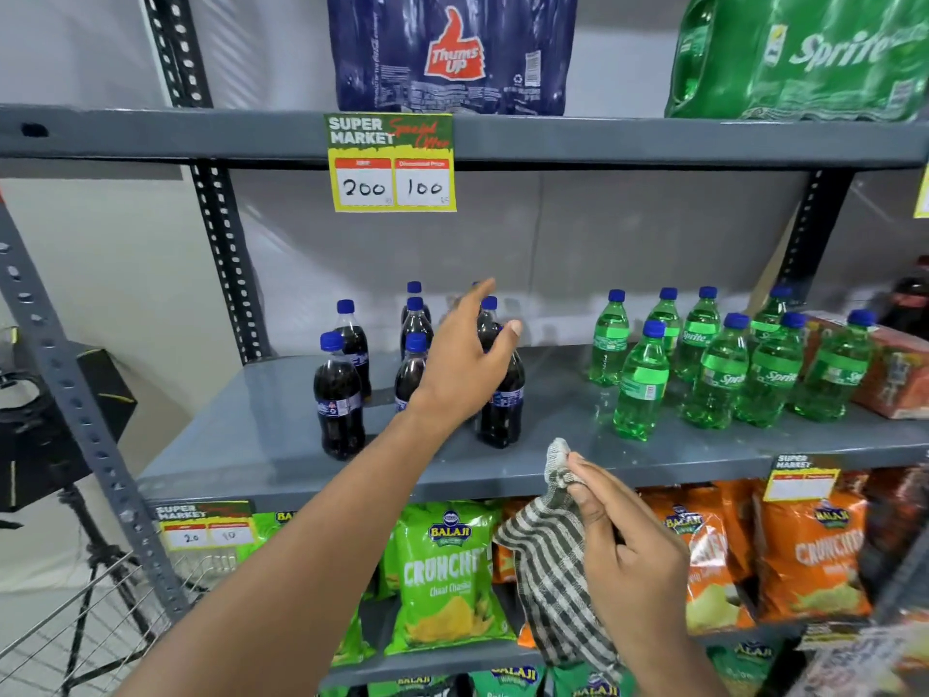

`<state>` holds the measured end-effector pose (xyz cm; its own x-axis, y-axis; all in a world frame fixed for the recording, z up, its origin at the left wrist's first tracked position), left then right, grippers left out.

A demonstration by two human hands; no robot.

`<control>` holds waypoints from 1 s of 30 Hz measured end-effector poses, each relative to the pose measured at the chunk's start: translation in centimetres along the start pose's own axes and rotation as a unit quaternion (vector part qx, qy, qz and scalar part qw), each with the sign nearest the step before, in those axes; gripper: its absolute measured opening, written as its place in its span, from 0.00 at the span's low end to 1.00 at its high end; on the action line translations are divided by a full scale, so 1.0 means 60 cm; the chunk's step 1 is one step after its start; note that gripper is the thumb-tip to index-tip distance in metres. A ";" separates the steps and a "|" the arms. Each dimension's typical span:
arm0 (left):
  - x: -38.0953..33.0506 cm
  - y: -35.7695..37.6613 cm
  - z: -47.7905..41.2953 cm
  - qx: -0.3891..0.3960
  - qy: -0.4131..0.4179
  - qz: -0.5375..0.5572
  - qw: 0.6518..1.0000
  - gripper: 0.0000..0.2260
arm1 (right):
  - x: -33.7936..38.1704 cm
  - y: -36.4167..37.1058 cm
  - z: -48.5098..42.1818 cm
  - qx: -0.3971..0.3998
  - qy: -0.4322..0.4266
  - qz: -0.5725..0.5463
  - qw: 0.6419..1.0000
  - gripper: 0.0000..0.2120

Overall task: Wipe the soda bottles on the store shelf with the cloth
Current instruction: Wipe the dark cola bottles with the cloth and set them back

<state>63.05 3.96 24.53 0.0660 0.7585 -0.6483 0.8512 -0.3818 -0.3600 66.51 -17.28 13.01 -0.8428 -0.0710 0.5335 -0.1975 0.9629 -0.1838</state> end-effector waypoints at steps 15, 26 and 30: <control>0.061 0.072 -0.009 0.085 -0.120 0.012 0.989 0.20 | -0.043 -0.026 0.021 -0.006 0.026 -0.016 1.000 0.22; -0.031 0.040 0.022 0.106 -0.084 0.444 0.886 0.19 | 0.045 -0.018 -0.086 -0.095 -0.059 -0.043 0.993 0.17; -0.050 0.041 0.043 0.140 -0.107 0.538 0.824 0.20 | 0.084 0.003 -0.096 -0.058 -0.108 -0.031 0.992 0.13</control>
<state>63.59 -0.63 23.88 0.5853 -0.1977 -0.7864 0.2044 -0.9025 0.3790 65.12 -15.97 20.44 -0.9213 -0.1726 0.3485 -0.2035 0.9776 -0.0538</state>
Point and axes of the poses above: each hand's wrist, its own z-axis away from the middle knuckle, its own y-axis out of the palm, x = y × z, the point moved 3 cm from there along -z, towards the middle knuckle, and after that the axes turned 2 degrees about z, right-handed, at the moved point
